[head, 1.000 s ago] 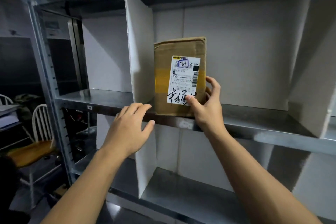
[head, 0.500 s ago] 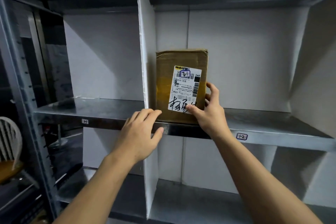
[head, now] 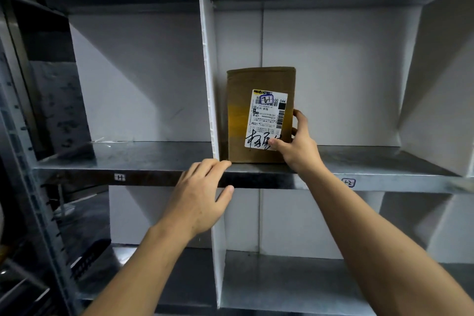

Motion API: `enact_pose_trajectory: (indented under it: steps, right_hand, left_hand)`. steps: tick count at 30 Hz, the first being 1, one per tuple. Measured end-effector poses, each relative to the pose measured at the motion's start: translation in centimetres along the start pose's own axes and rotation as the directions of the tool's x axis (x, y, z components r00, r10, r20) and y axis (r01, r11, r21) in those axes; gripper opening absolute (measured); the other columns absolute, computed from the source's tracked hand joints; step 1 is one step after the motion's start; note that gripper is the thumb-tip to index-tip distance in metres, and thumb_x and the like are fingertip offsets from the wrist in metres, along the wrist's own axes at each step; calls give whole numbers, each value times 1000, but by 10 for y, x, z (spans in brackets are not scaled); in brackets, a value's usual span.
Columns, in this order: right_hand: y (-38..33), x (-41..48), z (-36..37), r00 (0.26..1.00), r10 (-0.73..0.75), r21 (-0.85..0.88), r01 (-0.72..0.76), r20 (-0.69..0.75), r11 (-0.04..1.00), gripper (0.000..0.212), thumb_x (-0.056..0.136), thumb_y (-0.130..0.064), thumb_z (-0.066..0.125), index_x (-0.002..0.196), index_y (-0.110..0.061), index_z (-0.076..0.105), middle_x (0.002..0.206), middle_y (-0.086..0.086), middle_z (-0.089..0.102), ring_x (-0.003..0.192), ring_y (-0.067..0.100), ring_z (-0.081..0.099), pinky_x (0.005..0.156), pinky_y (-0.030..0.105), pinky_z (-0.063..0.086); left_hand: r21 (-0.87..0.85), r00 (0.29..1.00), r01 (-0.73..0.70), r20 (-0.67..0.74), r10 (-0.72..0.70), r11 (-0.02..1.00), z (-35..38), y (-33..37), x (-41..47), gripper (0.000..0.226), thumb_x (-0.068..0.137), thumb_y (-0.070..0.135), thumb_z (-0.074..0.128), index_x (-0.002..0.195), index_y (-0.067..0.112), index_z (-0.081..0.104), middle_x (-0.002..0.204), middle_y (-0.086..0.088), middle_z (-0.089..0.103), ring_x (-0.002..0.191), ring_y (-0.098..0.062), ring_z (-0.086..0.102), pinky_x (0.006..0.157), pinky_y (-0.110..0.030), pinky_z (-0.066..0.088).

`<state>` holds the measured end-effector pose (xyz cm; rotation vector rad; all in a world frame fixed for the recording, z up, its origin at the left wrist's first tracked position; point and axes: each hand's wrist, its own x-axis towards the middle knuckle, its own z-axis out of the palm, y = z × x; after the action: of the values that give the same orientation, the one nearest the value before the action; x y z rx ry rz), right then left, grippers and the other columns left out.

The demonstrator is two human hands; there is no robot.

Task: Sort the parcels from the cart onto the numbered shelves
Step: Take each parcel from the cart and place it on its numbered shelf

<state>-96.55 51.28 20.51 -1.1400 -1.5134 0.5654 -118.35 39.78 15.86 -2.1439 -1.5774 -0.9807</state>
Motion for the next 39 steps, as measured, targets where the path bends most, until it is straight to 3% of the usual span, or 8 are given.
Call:
enact_pose_trajectory:
  steps: [5,9,12,15,20,25,32,39]
  right_hand:
    - [-5,-15,-6,994,-8,-54,2,-106,999,83,88,-31,76,152,-37,23,146,7,50,134,24,48,108,45,46]
    - [6,-58,-24,946,-231,-175,194,-226,965,56,96,-30,65,147,-28,41,139,5,56,128,15,51,103,32,43]
    - [29,-96,-48,884,-431,-446,317,-180,837,36,96,-23,64,130,-12,60,125,9,62,115,26,57,95,40,50]
    - [55,-130,-87,860,-499,-680,303,-107,668,29,94,-25,64,116,-6,68,117,12,65,103,32,61,83,42,53]
    - [95,-188,-184,963,-269,-864,110,-31,491,30,94,-33,59,112,-11,68,116,10,66,101,35,63,83,43,51]
    - [124,-259,-308,991,-6,-950,-124,-132,288,35,95,-42,52,117,-18,64,122,4,64,113,30,60,96,42,44]
    - [138,-382,-487,918,182,-929,-367,-353,46,40,96,-49,43,125,-25,55,126,1,57,118,28,56,96,41,45]
    - [132,-500,-606,752,271,-795,-595,-601,-113,44,96,-52,43,130,-25,53,128,5,56,118,30,55,91,40,47]
  left_hand:
    - [-43,999,-45,5,45,998,2,8,-3,50,90,44,46,136,26,45,129,9,50,117,-12,44,101,-34,39]
    - [-81,995,-93,17,95,992,14,24,-9,50,89,45,45,135,26,46,128,9,50,117,-11,44,101,-34,40]
    - [-109,987,-148,47,153,983,32,47,-13,52,88,46,46,136,27,46,130,9,49,120,-11,42,102,-34,39]
    - [-151,971,-202,95,218,968,53,83,-15,52,89,50,43,137,30,42,132,11,46,120,-9,40,99,-31,39]
    - [-261,923,-296,168,345,919,96,177,-20,50,90,47,47,136,30,44,132,9,47,119,-14,44,96,-35,42]
    - [-361,844,-420,180,504,833,131,311,-29,51,85,50,44,131,29,50,127,9,52,114,-17,48,94,-36,40]
    - [-498,703,-558,141,697,664,168,521,-64,45,89,45,52,130,27,51,127,6,53,114,-21,49,93,-36,38]
    - [-594,521,-633,148,841,497,206,692,-115,49,90,47,48,133,25,49,129,1,54,116,-25,49,94,-40,42]
